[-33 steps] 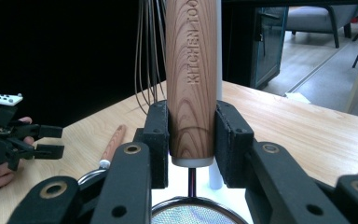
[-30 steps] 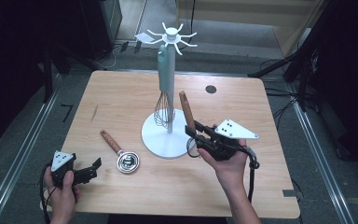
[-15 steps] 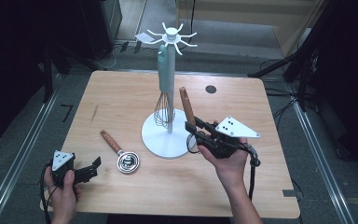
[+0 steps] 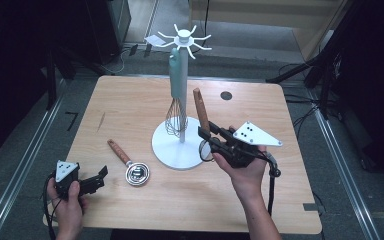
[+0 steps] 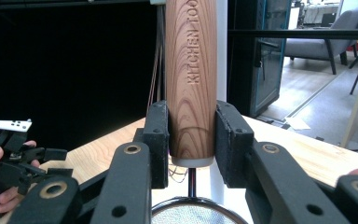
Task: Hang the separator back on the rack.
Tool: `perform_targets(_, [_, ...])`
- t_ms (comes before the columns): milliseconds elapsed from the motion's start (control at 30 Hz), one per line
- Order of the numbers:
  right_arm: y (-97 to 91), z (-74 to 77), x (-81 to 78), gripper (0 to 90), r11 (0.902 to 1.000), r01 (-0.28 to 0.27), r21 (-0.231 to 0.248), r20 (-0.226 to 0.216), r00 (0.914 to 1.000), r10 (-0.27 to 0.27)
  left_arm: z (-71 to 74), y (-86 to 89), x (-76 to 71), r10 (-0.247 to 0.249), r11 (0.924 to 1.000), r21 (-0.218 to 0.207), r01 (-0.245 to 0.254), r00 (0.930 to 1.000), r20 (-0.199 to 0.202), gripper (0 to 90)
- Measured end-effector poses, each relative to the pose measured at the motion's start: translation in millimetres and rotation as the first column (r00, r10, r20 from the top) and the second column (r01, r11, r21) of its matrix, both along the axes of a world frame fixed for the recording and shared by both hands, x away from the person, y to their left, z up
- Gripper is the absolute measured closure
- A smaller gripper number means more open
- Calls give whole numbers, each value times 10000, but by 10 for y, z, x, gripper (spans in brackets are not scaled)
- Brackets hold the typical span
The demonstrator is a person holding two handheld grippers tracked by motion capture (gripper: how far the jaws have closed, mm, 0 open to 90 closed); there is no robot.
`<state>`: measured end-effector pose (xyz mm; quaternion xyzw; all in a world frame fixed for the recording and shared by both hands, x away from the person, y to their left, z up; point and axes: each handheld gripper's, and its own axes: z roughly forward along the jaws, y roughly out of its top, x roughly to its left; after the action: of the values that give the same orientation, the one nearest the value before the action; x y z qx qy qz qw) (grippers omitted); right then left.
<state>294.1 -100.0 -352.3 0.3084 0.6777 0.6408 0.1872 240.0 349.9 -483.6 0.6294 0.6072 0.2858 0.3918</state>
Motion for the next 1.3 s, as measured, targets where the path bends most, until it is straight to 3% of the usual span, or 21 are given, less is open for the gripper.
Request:
perform_targets(500, [30, 213, 8, 704, 9994, 85, 328, 426, 9990, -99, 0, 3, 3, 50, 10000, 4, -50, 10000, -60, 0])
perform_targets(667, [41, 241, 11, 704, 9995, 71, 321, 487, 9988, -87, -4, 21, 18, 40, 9998, -190, -44, 9998, -174, 0])
perform_targets(1300, [46, 375, 12, 704, 9983, -45, 582, 849, 9964, -4, -5, 8, 9, 77, 9999, -74, -77, 10000, -2, 0])
